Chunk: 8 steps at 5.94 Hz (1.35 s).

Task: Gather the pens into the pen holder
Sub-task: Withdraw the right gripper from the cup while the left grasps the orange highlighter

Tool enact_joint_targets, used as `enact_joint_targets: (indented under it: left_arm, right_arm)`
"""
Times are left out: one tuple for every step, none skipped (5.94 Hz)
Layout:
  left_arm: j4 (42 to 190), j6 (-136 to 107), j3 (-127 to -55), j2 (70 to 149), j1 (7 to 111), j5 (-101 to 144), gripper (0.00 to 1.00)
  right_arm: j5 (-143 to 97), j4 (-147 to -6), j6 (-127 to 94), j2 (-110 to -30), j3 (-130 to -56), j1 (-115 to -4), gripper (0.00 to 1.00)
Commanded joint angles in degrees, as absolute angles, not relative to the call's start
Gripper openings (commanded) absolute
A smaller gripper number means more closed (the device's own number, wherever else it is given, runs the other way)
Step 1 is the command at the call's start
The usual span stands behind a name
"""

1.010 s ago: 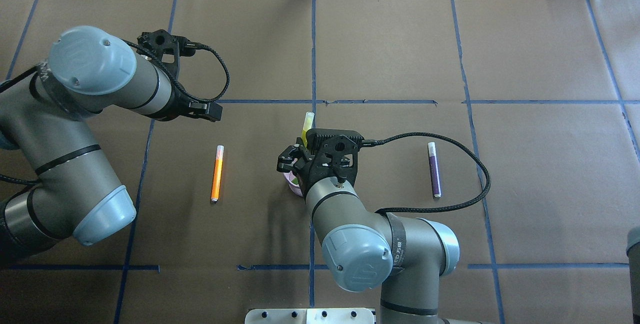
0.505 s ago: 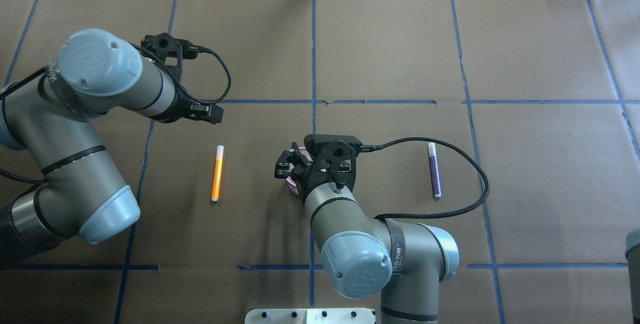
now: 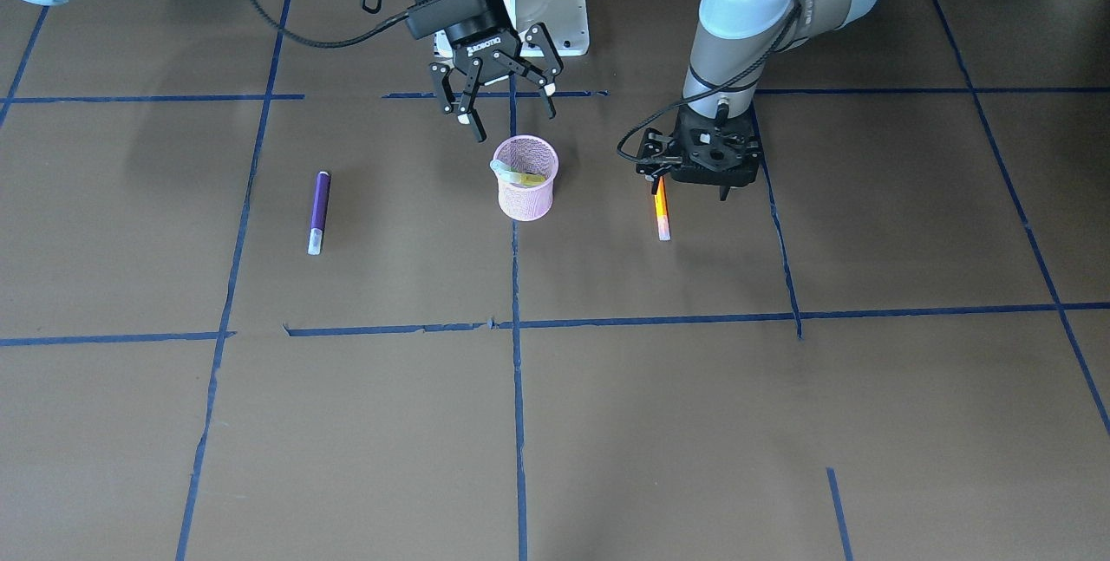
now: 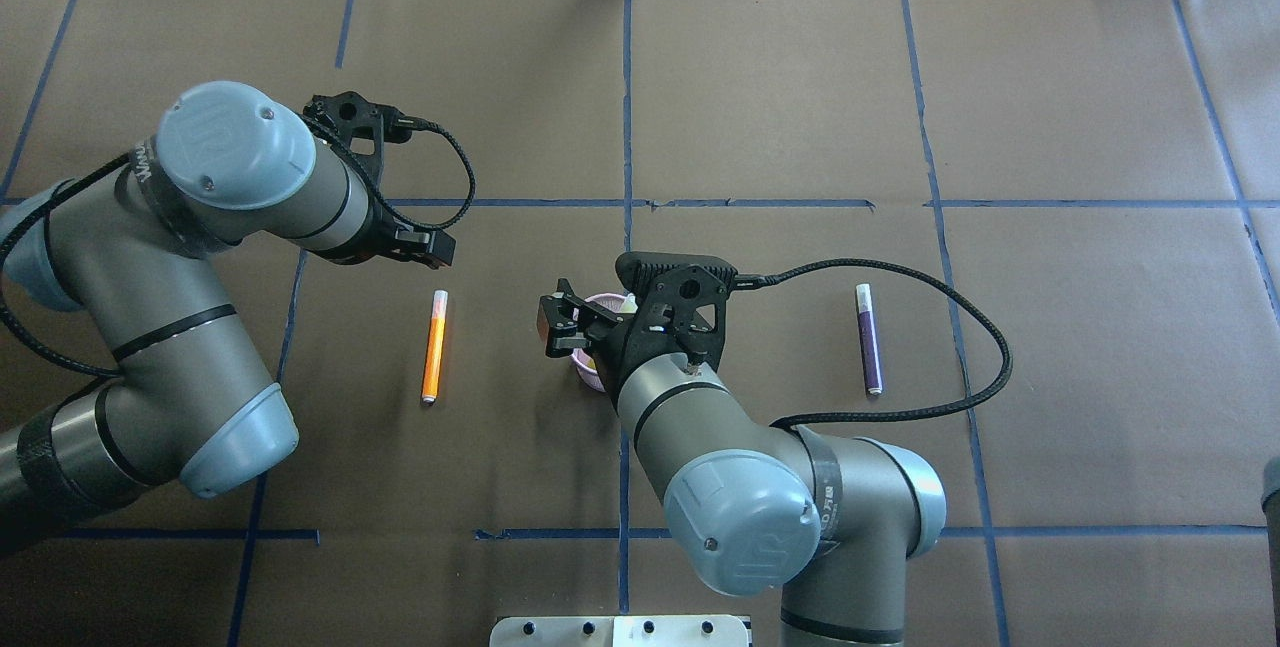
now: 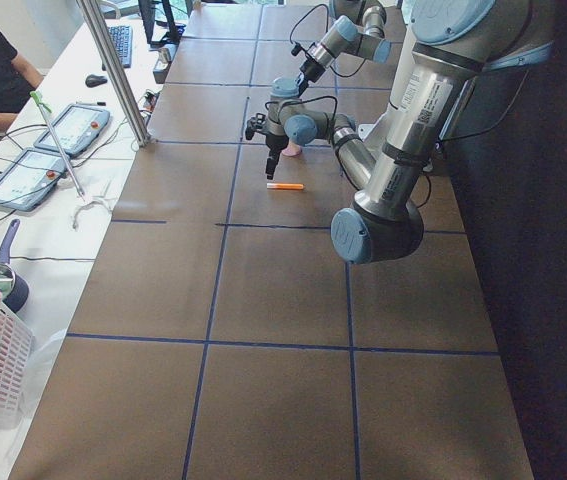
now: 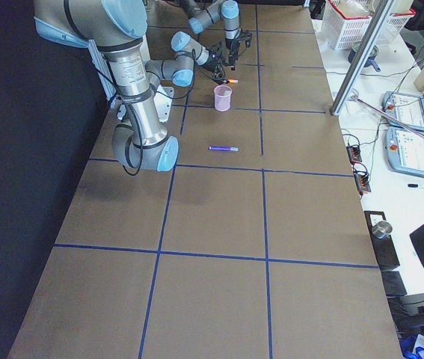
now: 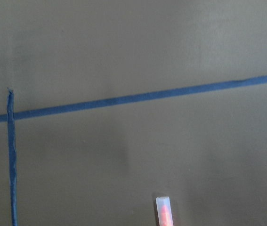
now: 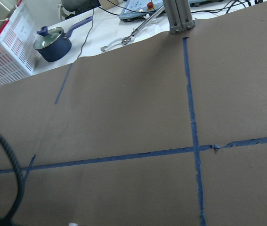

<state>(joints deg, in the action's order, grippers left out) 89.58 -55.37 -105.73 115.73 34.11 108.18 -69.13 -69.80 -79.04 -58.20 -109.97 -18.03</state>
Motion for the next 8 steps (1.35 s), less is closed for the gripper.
enact_joint_targets:
  left_arm:
    - [89.12, -55.55, -102.68, 115.84, 33.75, 117.13, 1.00]
    - [89.56, -57.29, -101.18, 116.36, 33.58, 117.24, 1.00]
    - [89.82, -58.78, -99.68, 116.80, 34.10, 117.51, 1.00]
    - [89.82, -58.97, -96.71, 118.81, 35.23, 120.56, 1.00]
    - [90.61, -58.63, -93.37, 120.74, 35.94, 122.76, 1.00]
    - [93.57, -58.28, -90.56, 121.37, 35.95, 122.87, 1.00]
    - [95.17, -57.23, -89.14, 121.29, 35.95, 122.87, 0.97]
    - [95.19, -56.00, -89.03, 121.29, 35.95, 122.87, 0.89]
  right_arm:
    - [-88.67, -71.54, -75.09, -61.85, -111.61, -29.47, 1.00]
    - [-99.82, -71.54, -70.71, -64.75, -111.97, -35.53, 1.00]
    - [-110.81, -71.46, -68.75, -67.39, -111.97, -41.86, 1.00]
    - [-119.36, -71.46, -65.42, -70.20, -111.97, -47.58, 1.00]
    - [-126.23, -71.46, -60.95, -72.49, -111.89, -51.99, 1.00]
    - [-129.43, -71.37, -58.12, -74.95, -111.97, -54.55, 1.00]
    - [-130.94, -71.37, -55.92, -76.28, -111.97, -55.71, 1.00]
    - [-130.87, -71.37, -55.90, -76.38, -111.80, -55.64, 1.00]
